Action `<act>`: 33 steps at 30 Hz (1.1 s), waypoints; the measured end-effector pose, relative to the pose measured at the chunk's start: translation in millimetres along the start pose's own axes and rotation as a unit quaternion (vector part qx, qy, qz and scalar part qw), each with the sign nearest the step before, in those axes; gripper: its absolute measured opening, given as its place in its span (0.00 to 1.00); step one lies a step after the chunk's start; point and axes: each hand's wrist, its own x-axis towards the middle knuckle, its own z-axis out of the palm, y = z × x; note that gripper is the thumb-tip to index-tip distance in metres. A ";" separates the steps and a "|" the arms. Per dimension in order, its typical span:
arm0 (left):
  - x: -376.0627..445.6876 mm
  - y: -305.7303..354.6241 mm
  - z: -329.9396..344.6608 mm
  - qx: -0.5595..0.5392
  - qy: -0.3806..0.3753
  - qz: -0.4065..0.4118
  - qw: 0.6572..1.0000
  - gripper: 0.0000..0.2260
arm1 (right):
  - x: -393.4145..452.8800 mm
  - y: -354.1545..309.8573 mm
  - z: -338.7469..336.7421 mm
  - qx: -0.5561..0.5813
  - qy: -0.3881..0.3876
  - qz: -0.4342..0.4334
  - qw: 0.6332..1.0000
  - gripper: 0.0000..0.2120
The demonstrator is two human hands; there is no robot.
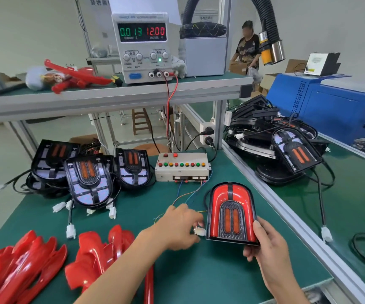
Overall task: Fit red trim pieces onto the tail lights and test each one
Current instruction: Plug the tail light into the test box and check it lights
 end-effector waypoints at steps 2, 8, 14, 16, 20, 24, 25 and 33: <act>-1.9 5.0 8.6 0.020 0.008 -0.006 1.000 0.12 | -2.8 -1.5 2.5 -0.003 0.029 -0.005 1.000 0.11; -15.1 1.4 5.9 -0.054 0.025 0.006 0.998 0.09 | -10.4 -10.3 -1.8 -0.051 0.110 -0.008 0.993 0.12; -25.8 2.2 7.8 -0.017 0.011 0.026 0.999 0.10 | -15.5 -17.0 -3.4 -0.149 0.117 0.017 0.982 0.10; -27.0 3.8 9.8 0.014 0.015 0.037 0.999 0.11 | -18.9 -22.7 -2.5 -0.246 0.101 -0.001 0.964 0.15; -25.7 2.9 11.1 0.031 0.048 0.052 0.997 0.10 | -28.5 -29.6 -0.3 -0.471 0.167 -0.135 0.856 0.23; -22.2 -0.5 3.3 -0.003 0.072 0.066 0.995 0.08 | -45.7 -35.0 37.8 -0.573 0.055 -0.380 0.724 0.14; -22.1 -0.7 2.0 -0.010 0.078 0.076 0.994 0.07 | -46.5 -31.9 49.5 -0.608 0.008 -0.401 0.685 0.12; -23.7 -5.6 -2.5 0.049 0.100 0.124 0.986 0.02 | -11.3 -36.0 90.6 -0.721 -0.133 -0.392 0.556 0.16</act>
